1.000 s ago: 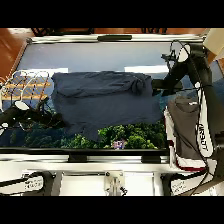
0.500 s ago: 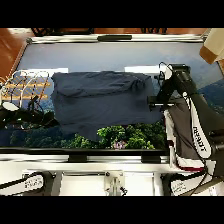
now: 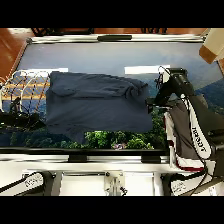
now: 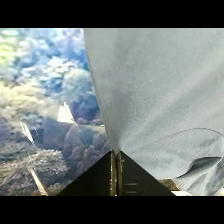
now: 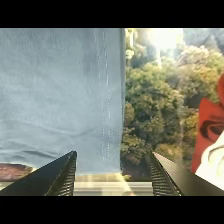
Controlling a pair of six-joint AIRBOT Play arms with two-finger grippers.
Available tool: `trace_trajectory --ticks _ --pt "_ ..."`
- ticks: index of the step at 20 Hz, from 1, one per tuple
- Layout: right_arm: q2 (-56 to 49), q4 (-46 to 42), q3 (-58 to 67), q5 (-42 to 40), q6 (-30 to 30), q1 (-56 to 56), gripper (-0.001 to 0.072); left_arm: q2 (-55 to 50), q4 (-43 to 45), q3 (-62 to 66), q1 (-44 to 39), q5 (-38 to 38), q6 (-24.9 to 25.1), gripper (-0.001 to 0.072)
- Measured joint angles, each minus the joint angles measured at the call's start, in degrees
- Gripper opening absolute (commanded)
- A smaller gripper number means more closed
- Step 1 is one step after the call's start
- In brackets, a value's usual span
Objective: Fold the shirts.
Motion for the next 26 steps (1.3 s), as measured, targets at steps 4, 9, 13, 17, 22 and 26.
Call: trace_trajectory --ticks 4,9,13,17,22,26 --pt "2.58 0.98 -4.04 0.26 0.04 1.44 0.0587 0.2 0.26 0.0 0.2 -0.07 0.46 0.0027" --pt "8.85 2.84 -15.89 -4.85 0.28 3.13 0.0587 0.24 0.42 0.0 0.17 -0.15 1.01 0.0027" --pt "10.45 4.15 -21.55 -7.72 1.49 3.45 0.0587 0.24 0.44 0.0 0.17 -0.39 1.42 0.0027" --pt "10.84 5.86 -24.9 -13.03 4.0 3.54 0.0587 0.24 0.44 0.0 0.17 -0.94 1.86 0.0028" --pt "10.95 9.64 -27.34 -17.79 6.14 3.61 0.0279 0.24 0.44 0.0 0.17 -1.25 2.01 0.0028" --pt "10.34 11.32 -27.85 -19.56 7.85 3.72 0.0078 0.24 0.44 0.0 0.17 -1.29 2.08 0.0028"
